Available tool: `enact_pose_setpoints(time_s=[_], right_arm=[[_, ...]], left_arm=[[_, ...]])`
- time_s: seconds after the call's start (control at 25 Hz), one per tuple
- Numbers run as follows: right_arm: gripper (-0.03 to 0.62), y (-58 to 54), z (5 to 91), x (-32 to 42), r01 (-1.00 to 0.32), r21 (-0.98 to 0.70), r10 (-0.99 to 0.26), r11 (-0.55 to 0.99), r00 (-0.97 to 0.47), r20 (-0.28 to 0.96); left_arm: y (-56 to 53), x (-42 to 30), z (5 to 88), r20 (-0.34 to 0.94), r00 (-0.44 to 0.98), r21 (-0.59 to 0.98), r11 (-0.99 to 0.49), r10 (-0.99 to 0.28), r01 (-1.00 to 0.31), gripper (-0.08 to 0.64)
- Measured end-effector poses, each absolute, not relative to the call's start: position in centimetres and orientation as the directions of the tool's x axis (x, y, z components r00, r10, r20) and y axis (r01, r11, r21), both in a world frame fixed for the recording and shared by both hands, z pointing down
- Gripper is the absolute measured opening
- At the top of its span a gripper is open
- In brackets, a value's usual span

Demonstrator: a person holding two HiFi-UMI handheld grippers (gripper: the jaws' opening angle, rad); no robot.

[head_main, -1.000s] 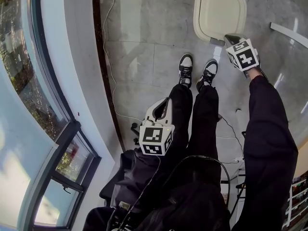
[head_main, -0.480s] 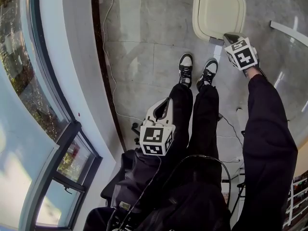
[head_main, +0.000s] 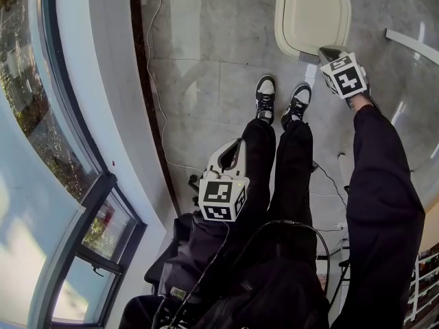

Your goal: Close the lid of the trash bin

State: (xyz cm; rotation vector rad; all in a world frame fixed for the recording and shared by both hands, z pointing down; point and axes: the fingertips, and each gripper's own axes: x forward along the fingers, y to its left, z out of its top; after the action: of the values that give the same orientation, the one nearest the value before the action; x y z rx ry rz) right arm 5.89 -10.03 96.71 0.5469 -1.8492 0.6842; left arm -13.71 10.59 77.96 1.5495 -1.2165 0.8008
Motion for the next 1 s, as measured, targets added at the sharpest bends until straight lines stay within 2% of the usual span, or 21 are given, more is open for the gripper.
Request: enact_pose_setpoints(time_s=[0.24,0.48,0.68,1.0], right_arm=[[0.000,-10.2,96.3,6.1,-0.667,-0.210,-0.065,0.715,-0.362,0.930],[0.000,-11.3,92.4,6.6,-0.704,-0.202,-0.146,0.681,-0.400,0.905],[0.000,-9.7,85.3,7.1,-0.743,-0.219,-0.209,0.632,-0.436,0.876],[0.000,-11.2,70.7,8.5,-0.815,-0.203,-0.414,0.542,-0.469,0.780]], left_arm=[[10.2,-13.7,77.6,0.902,0.284,0.289,-0.032,-0.326,-0.957,0.002],[8.8,-13.6,76.4,0.888,0.284,0.287,-0.047,-0.361,-0.957,0.003],[7.0,-12.6,71.9,0.868,0.296,0.294,-0.069,-0.399,-0.953,0.002],[-1.7,-10.7,62.9,0.769,0.317,0.263,-0.176,-0.556,-0.948,0.002]])
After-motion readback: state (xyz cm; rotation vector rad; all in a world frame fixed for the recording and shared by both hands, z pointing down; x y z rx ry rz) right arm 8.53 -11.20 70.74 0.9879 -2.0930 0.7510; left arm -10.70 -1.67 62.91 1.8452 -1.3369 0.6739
